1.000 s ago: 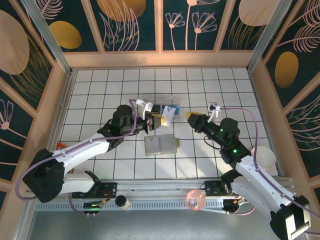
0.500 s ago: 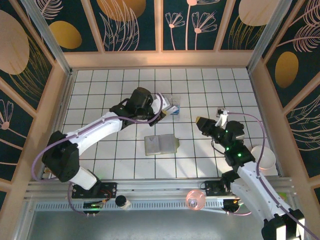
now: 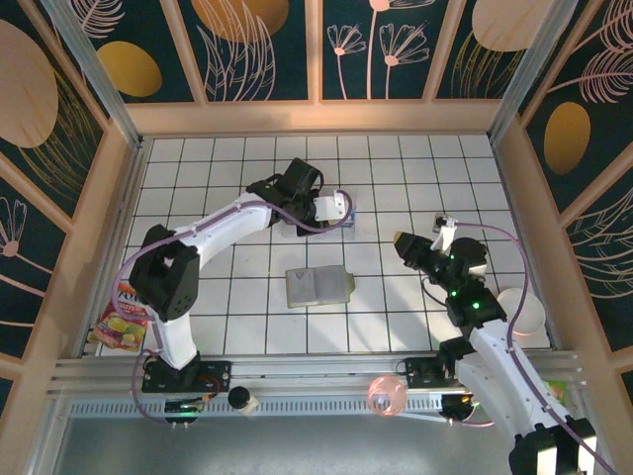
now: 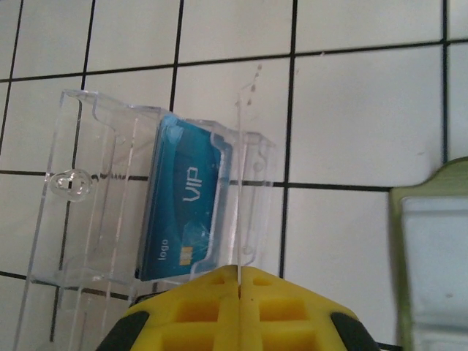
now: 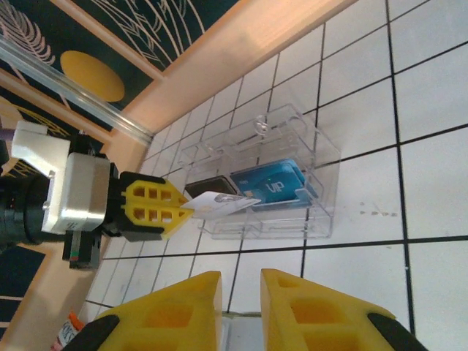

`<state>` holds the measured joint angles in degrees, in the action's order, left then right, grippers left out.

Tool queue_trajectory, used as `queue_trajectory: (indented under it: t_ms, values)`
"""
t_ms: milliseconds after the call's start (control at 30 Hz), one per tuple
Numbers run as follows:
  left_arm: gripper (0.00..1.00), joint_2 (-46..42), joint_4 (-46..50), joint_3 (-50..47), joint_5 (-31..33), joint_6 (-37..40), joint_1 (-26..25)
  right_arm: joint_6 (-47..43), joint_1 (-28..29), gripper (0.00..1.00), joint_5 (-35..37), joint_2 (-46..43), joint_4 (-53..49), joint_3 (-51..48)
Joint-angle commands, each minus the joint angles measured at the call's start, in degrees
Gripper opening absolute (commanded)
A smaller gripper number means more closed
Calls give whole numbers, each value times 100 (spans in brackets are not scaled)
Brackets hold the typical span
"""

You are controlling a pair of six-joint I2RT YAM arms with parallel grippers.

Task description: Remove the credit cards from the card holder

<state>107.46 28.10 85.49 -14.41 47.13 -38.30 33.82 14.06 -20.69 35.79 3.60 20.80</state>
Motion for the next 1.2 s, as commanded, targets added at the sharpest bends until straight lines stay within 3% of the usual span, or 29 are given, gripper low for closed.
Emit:
queue_trajectory:
  t_ms: [0, 233, 467, 1167]
  values:
    - [0, 341, 687, 590, 39, 721, 58, -113, -131, 21, -41, 80, -186, 45]
    - [0, 766, 949, 1139, 193, 1179, 52, -157, -323, 21, 3, 256, -324, 126]
    - [0, 665, 684, 794, -95, 1255, 56, -153, -448, 21, -9, 518, -254, 176]
    - [0, 1103, 346, 841, 25, 777, -14, -139, -526, 21, -124, 956, 7, 241]
